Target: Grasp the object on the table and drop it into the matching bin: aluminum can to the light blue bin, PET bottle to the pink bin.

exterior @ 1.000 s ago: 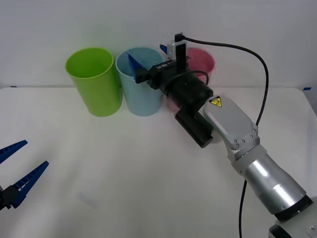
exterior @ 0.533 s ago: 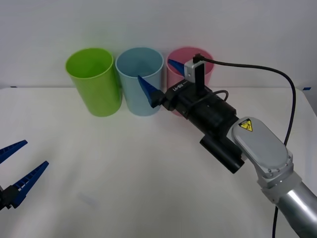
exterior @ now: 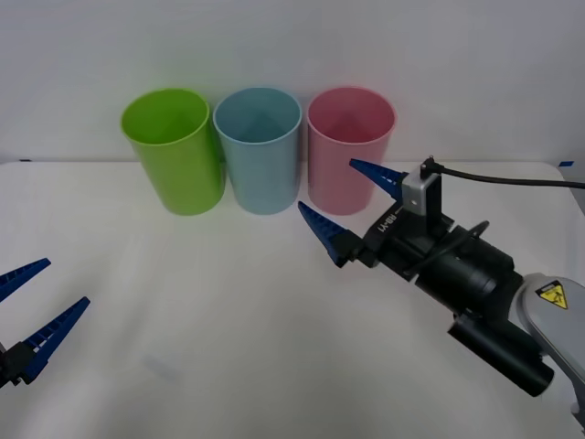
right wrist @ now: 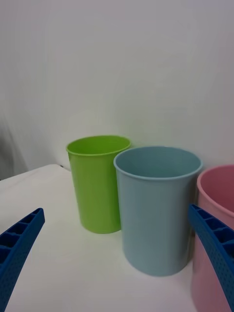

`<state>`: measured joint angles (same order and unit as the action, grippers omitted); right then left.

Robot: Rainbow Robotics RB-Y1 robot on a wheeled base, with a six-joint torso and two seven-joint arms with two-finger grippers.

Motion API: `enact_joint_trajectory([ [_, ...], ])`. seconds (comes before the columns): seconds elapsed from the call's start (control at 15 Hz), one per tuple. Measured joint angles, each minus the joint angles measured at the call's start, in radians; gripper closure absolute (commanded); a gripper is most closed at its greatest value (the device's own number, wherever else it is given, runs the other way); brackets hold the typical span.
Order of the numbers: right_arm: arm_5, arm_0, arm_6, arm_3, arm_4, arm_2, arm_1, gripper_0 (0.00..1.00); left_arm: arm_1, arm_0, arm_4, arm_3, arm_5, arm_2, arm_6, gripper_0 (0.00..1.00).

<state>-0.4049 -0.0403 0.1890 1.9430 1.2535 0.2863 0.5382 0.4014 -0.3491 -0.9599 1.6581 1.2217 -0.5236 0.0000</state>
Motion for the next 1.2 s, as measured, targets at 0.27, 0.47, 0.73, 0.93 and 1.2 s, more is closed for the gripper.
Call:
enact_joint_trajectory([
  [0.27, -0.194, 0.121, -0.028, 0.025, 0.000, -0.143, 0.002, 0.00, 0.000, 0.000, 0.000, 0.000, 0.000, 0.000, 0.000, 0.00],
  [0.47, -0.307, 0.199, -0.051, 0.027, 0.000, -0.239, 0.002, 0.00, 0.000, 0.000, 0.000, 0.000, 0.000, 0.000, 0.000, 0.00],
  [0.73, -0.407, 0.296, -0.083, 0.026, -0.007, -0.347, -0.001, 0.00, 0.000, 0.000, 0.000, 0.000, 0.000, 0.000, 0.000, 0.00],
  [0.93, -0.451, 0.357, -0.106, 0.026, -0.038, -0.404, -0.003, 0.00, 0.000, 0.000, 0.000, 0.000, 0.000, 0.000, 0.000, 0.00],
  [1.2, -0.498, 0.443, -0.129, 0.025, -0.096, -0.474, -0.004, 0.00, 0.000, 0.000, 0.000, 0.000, 0.000, 0.000, 0.000, 0.00],
])
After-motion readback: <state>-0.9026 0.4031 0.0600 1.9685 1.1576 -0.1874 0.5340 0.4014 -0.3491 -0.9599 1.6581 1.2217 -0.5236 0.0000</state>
